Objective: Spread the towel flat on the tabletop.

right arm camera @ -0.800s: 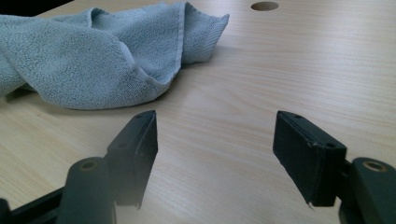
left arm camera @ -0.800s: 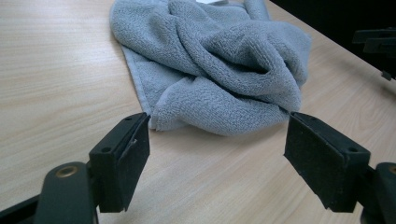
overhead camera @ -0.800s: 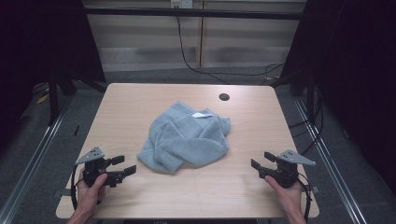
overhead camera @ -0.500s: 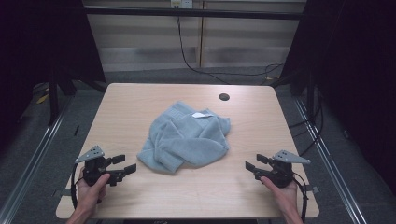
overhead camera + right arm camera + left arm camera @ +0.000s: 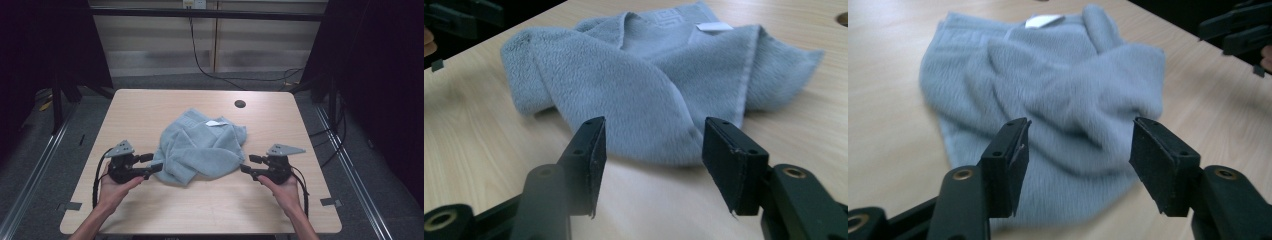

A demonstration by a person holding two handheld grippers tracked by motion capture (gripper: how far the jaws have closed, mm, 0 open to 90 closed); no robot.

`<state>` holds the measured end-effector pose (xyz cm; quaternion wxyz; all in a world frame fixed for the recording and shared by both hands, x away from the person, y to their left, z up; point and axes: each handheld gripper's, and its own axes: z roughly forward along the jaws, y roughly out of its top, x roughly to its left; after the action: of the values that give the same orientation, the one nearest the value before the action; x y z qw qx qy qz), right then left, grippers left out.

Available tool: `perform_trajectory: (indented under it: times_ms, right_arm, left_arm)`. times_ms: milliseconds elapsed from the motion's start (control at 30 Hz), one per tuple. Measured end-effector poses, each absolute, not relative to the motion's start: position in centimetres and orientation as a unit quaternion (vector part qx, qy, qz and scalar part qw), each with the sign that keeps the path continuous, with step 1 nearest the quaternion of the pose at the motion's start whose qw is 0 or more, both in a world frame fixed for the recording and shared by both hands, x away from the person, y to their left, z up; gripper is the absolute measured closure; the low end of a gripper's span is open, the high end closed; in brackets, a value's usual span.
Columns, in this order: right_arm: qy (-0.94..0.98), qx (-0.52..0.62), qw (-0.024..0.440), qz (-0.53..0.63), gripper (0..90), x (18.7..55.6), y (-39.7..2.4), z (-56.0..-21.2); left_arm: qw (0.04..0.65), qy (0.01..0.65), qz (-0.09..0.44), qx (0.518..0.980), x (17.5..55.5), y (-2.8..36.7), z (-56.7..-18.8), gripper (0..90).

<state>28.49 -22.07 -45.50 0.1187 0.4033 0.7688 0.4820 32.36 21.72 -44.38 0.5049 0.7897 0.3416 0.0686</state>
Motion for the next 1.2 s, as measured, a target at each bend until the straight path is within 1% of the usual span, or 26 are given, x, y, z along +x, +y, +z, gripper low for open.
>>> perform_trajectory:
  times_ms: [67,200,267,333,400,433,467,500,567,600,667,733,833,1000,1100,1200]
  right_arm:
    - [0.775,0.403,0.109,0.474,40.8,30.2,-21.3,-45.4]
    - [0.777,0.401,0.094,0.476,38.6,33.4,-20.0,-45.5]
    - [0.784,0.399,0.088,0.468,36.8,34.5,-19.1,-46.0]
    - [0.789,0.403,0.080,0.457,34.4,35.3,-18.4,-47.0]
    - [0.798,0.408,0.071,0.438,34.4,35.7,-17.6,-48.4]
    - [0.804,0.407,0.068,0.428,34.7,35.8,-17.3,-49.1]
    - [0.810,0.406,0.061,0.419,35.6,35.9,-17.0,-49.7]
    - [0.814,0.409,0.057,0.409,40.0,35.9,-16.7,-50.3]
    - [0.810,0.409,0.068,0.414,46.3,35.6,-16.4,-50.8]
    - [0.813,0.407,0.069,0.411,58.8,35.4,-16.4,-50.7]
    - [0.816,0.402,0.069,0.409,67.7,34.9,-16.5,-50.8]
    - [0.817,0.398,0.059,0.413,72.3,34.3,-16.7,-50.8]
    - [0.823,0.391,0.055,0.408,73.7,33.3,-16.9,-50.7]
    - [0.831,0.378,0.047,0.406,73.6,31.0,-17.1,-50.6]
    - [0.839,0.366,0.045,0.400,71.5,29.4,-17.1,-50.4]
    - [0.837,0.366,0.032,0.406,69.5,27.6,-17.2,-50.3]
  left_arm:
    - [0.505,0.343,0.073,0.789,33.6,21.0,-44.4,49.6]
    - [0.484,0.353,0.060,0.798,35.2,20.1,-45.8,53.8]
    - [0.479,0.359,0.051,0.799,35.5,20.1,-47.1,52.2]
    - [0.461,0.354,0.054,0.812,35.6,20.0,-48.0,50.6]
    - [0.454,0.363,0.048,0.812,35.7,19.9,-48.7,47.7]
    - [0.448,0.364,0.050,0.815,35.7,19.7,-48.9,45.8]
    - [0.443,0.362,0.050,0.819,35.7,19.6,-49.1,46.1]
    - [0.441,0.363,0.045,0.819,35.8,19.4,-49.4,46.5]
    - [0.437,0.364,0.036,0.822,35.9,19.4,-50.2,47.2]
    - [0.441,0.366,0.030,0.819,35.9,19.6,-50.6,47.8]
    - [0.439,0.364,0.029,0.821,35.7,19.6,-50.5,49.6]
    - [0.431,0.358,0.027,0.828,35.2,19.5,-50.3,54.3]
    - [0.428,0.341,0.023,0.837,33.9,19.4,-50.3,55.0]
    - [0.429,0.337,0.015,0.838,30.9,19.7,-50.2,54.8]
    - [0.426,0.334,-0.001,0.840,28.9,20.0,-50.0,54.6]
    - [0.422,0.326,-0.011,0.846,27.2,20.2,-49.8,54.0]
